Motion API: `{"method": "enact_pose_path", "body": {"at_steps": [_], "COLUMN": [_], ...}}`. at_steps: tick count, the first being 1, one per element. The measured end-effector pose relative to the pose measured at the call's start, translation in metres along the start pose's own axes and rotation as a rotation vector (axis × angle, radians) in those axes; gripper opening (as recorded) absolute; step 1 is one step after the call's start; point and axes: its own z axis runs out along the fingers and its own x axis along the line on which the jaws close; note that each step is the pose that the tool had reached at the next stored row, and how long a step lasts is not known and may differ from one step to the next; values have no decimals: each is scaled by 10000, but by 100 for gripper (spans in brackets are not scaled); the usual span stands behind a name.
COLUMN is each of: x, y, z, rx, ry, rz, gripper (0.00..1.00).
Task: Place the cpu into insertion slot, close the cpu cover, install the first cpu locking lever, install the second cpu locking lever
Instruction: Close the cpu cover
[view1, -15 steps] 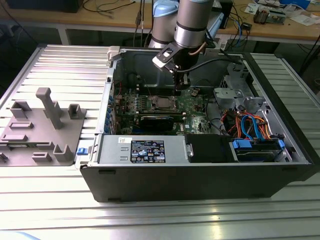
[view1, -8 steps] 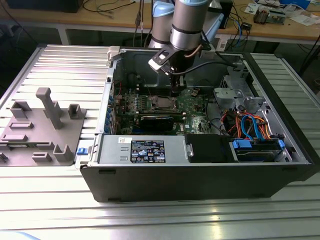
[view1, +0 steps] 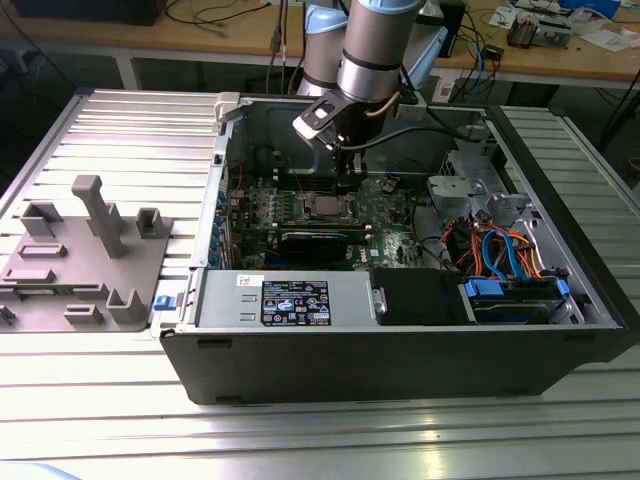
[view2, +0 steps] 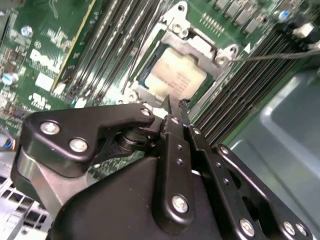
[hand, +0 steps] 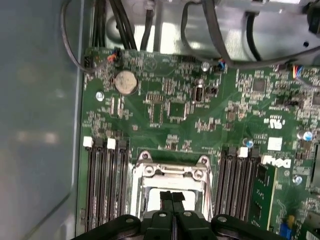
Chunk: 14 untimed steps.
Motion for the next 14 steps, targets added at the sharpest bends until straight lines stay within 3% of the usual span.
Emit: {"method": "enact_pose_path", "body": {"at_steps": [14], "x": [20], "y": [-218], "z": [146], "rx": [2], "ry": [22], "rz": [-6], "gripper": [11]}}
